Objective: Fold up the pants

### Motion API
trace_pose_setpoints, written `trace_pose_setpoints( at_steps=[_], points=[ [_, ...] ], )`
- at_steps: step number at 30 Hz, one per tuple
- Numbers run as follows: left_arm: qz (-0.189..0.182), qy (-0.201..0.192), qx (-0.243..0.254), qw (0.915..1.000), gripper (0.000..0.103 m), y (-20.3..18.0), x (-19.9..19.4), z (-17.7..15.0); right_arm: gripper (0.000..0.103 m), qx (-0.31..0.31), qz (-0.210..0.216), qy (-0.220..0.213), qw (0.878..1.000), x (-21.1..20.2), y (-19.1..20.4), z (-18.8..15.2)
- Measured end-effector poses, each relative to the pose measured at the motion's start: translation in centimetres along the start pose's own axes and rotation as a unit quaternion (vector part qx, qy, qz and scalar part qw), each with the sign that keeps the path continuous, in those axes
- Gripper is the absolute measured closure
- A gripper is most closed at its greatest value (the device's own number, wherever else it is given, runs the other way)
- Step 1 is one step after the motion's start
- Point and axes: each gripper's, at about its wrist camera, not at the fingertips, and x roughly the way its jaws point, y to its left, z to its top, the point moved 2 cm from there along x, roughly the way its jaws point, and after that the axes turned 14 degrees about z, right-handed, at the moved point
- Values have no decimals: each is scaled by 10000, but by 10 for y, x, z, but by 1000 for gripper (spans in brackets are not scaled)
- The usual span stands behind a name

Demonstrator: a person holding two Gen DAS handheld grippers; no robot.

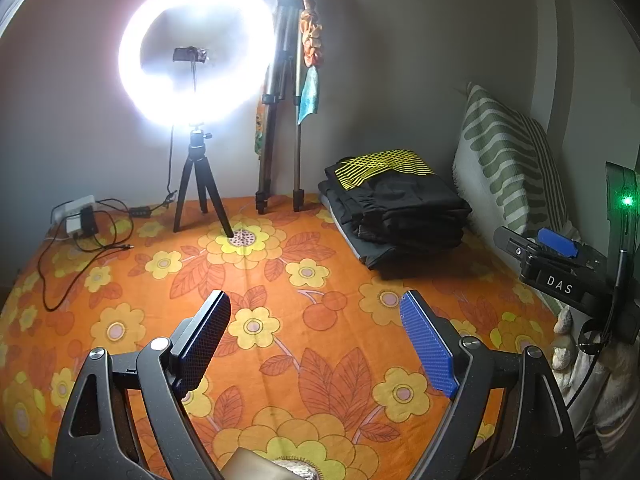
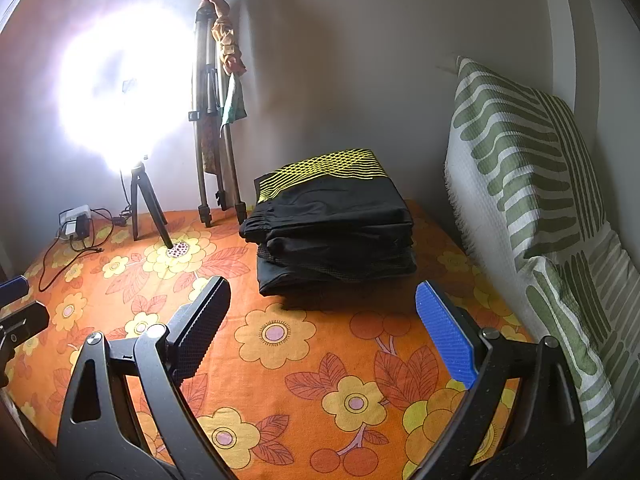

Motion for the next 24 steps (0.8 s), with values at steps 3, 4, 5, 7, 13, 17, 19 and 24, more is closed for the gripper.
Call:
trace_pose_setpoints(
  at_steps=[3, 4, 5, 7, 13, 17, 19, 24],
  points=[
    [-9, 6, -9, 10000, 16, 0, 0, 0, 7, 11, 4, 1, 10000, 0, 0, 0],
    [-15, 2, -1, 10000, 16, -1, 0, 0, 7, 12, 5, -1, 10000, 0, 0, 0],
    [-15, 0, 3, 10000, 16, -1, 0, 0, 7, 11, 7, -4, 10000, 0, 0, 0],
    [-11, 3, -4, 10000, 16, -1, 0, 0, 7, 12, 1, -7, 10000, 0, 0, 1],
    [-13, 6, -5, 10000, 16, -1, 0, 0, 7, 10, -1, -5, 10000, -1, 0, 0],
    [-41, 14, -5, 10000, 16, -2, -2, -1, 7, 14, -4, -8, 10000, -1, 0, 0],
    [-46, 13, -4, 10000, 16, -2, -2, -1, 7, 15, -6, -10, 10000, -1, 1, 0],
    [-33, -2, -8, 10000, 16, -2, -2, -1, 7, 17, -9, -10, 10000, -1, 1, -1]
  ],
)
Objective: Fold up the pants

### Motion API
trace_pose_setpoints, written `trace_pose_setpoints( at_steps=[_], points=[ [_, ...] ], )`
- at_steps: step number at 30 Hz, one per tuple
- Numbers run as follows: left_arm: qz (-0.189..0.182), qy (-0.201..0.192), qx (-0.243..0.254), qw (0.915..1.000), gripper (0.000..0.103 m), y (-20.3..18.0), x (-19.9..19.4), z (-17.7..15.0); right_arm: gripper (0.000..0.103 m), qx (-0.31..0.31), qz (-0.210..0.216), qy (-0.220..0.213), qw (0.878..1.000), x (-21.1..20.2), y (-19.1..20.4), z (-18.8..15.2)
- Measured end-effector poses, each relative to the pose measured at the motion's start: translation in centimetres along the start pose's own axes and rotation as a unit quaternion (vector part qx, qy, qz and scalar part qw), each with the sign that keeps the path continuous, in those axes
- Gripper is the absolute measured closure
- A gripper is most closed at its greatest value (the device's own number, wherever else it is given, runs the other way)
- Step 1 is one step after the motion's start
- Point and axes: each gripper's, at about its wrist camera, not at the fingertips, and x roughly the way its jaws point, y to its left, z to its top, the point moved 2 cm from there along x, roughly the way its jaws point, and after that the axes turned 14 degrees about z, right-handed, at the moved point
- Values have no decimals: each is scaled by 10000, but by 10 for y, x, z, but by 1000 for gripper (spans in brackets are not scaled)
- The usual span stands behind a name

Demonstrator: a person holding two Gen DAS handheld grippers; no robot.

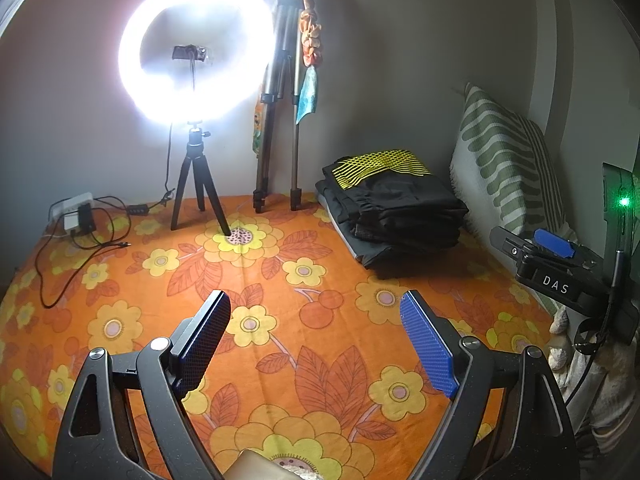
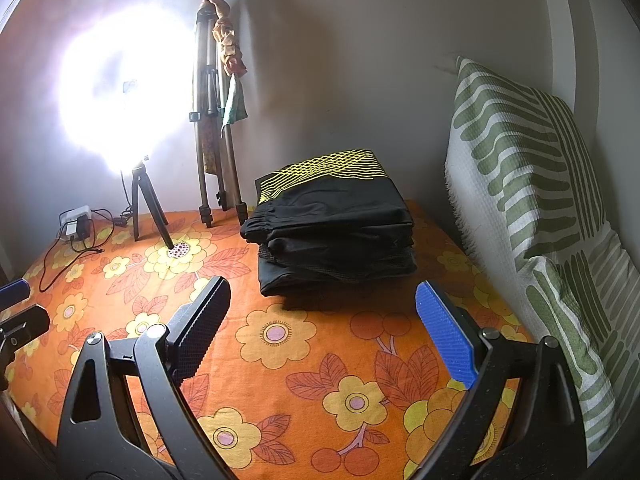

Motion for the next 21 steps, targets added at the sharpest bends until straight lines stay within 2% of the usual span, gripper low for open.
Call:
trace_pose_setpoints(
  at_steps=[21],
  points=[
    [100, 50, -28, 9999, 16, 3, -2, -2, 7, 1, -24, 5, 10000, -1, 3, -1]
  ],
)
